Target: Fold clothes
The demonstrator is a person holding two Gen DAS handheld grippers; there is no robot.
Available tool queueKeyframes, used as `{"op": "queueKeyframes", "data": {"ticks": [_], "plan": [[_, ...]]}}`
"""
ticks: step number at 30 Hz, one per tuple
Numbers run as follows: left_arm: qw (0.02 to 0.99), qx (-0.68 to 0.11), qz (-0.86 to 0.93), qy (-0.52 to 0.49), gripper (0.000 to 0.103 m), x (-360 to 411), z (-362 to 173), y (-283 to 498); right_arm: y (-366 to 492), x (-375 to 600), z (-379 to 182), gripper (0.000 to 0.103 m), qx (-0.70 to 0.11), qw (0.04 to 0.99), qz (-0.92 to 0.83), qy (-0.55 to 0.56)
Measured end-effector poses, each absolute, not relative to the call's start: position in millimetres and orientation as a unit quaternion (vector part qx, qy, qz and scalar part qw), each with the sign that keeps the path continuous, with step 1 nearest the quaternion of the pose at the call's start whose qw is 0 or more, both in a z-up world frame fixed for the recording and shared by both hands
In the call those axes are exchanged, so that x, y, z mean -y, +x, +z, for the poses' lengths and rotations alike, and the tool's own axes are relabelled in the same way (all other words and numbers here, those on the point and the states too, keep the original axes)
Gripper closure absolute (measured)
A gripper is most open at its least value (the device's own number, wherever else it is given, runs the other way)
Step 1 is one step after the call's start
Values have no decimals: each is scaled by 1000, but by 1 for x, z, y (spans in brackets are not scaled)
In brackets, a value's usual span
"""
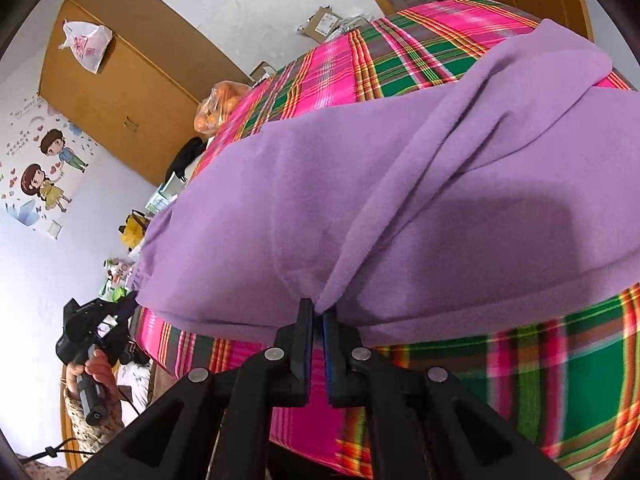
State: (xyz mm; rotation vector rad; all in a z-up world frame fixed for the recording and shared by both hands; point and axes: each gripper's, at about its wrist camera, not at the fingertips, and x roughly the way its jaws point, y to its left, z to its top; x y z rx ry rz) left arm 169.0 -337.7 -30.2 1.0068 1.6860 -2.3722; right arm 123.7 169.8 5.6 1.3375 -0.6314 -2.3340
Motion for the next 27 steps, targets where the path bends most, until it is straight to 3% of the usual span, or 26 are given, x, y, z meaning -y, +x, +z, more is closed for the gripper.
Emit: {"op": "queueKeyframes", "data": {"ticks": [8,14,20,27], "plan": [[50,-528,-794,298,96,343,-3,174,126,-190,32,97,176,159,-860,452],[15,-501,-809,306,96,320,13,155,110,-220,41,94,194,107,-880,419],[-52,-462,-821,332,96,276,12,127,87,-247,45,73,206,72,-888,405],[-116,-436,-814,365,91,230,1,99,53,-246,44,66,181,47,-894,407]]}}
